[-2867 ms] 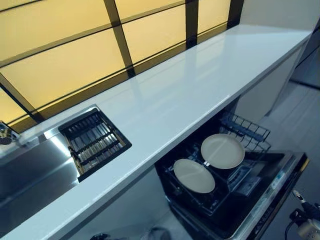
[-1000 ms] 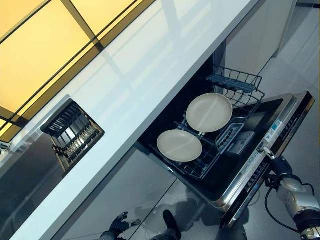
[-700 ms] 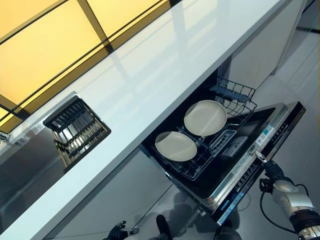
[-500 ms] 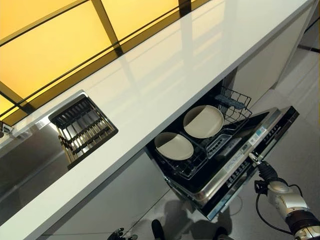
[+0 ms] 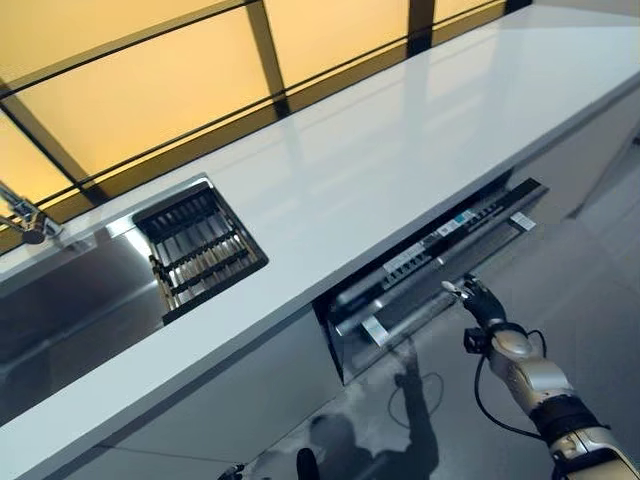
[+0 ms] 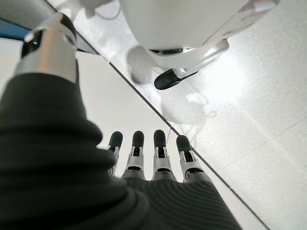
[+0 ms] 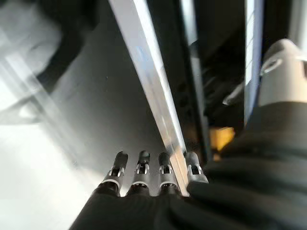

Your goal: Take plates into dishwasher

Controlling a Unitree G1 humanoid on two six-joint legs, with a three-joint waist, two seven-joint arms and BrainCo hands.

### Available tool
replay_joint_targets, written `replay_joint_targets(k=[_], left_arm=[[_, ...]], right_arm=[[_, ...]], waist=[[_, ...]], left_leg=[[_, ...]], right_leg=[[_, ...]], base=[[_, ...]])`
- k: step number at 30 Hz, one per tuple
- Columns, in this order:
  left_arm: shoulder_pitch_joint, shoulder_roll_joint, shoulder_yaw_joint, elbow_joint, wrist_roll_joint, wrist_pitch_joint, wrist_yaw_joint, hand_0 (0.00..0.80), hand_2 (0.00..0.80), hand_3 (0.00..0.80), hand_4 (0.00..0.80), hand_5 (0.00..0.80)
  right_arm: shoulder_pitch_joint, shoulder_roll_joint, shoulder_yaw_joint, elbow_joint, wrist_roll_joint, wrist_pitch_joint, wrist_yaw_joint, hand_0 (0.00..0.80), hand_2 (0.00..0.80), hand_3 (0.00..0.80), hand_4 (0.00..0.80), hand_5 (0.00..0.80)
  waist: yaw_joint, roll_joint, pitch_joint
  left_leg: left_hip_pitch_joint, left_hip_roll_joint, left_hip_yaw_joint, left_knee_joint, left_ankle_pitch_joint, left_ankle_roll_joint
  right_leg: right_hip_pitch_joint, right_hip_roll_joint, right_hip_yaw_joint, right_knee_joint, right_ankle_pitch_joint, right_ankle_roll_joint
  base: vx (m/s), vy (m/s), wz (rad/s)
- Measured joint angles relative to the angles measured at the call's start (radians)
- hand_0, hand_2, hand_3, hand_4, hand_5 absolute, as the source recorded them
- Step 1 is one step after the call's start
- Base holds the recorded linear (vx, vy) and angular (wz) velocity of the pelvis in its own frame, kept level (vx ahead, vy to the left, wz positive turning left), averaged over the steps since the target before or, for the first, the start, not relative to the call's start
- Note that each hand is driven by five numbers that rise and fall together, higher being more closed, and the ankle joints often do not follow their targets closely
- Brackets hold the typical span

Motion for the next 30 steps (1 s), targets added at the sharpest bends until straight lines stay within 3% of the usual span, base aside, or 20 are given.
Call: replay_joint_targets(k=[4, 19, 25, 30], left_arm=[[0.013, 0.006, 0.001, 0.002, 0.001, 0.009, 0.0, 0.0, 0.0, 0.0, 0.0, 0.0], [0.017, 0.012, 0.039, 0.002, 0.039, 0.019, 0.005, 0.0, 0.0, 0.0, 0.0, 0.0], [0.015, 0.014, 0.057, 0.003, 0.038, 0.02, 0.012, 0.0, 0.0, 0.0, 0.0, 0.0], [0.018, 0.015, 0.088, -0.005, 0.037, 0.022, 0.028, 0.0, 0.0, 0.0, 0.0, 0.0]], right_arm=[[0.005, 0.019, 0.009, 0.001, 0.0, 0.009, 0.0, 0.0, 0.0, 0.0, 0.0, 0.0], [0.018, 0.02, 0.025, 0.001, -0.012, 0.024, -0.002, 0.0, 0.0, 0.0, 0.0, 0.0], [0.051, 0.011, 0.033, -0.001, -0.18, 0.021, -0.032, 0.0, 0.0, 0.0, 0.0, 0.0], [0.145, -0.007, 0.018, -0.06, -0.253, 0.023, -0.055, 0.0, 0.0, 0.0, 0.0, 0.0]], waist=[[-0.003, -0.021, -0.008], [0.002, -0.046, -0.016], [0.001, -0.051, -0.02], [0.012, -0.082, -0.046]], left_leg=[[-0.001, -0.008, -0.021, -0.001, 0.001, -0.004], [-0.014, 0.004, -0.044, 0.0, -0.003, -0.004], [-0.019, 0.004, -0.078, -0.001, -0.008, -0.004], [-0.034, 0.006, -0.079, -0.005, -0.004, 0.001]], right_leg=[[0.02, 0.002, -0.002, -0.017, -0.004, 0.008], [0.061, 0.041, -0.024, -0.11, 0.038, 0.009], [0.095, 0.063, -0.021, -0.137, 0.035, 0.013], [0.108, 0.074, -0.005, -0.156, 0.031, 0.014]], base=[[0.03, -0.032, 0.14], [-0.003, -0.007, 0.03], [-0.022, -0.023, 0.17], [-0.011, -0.011, 0.24]])
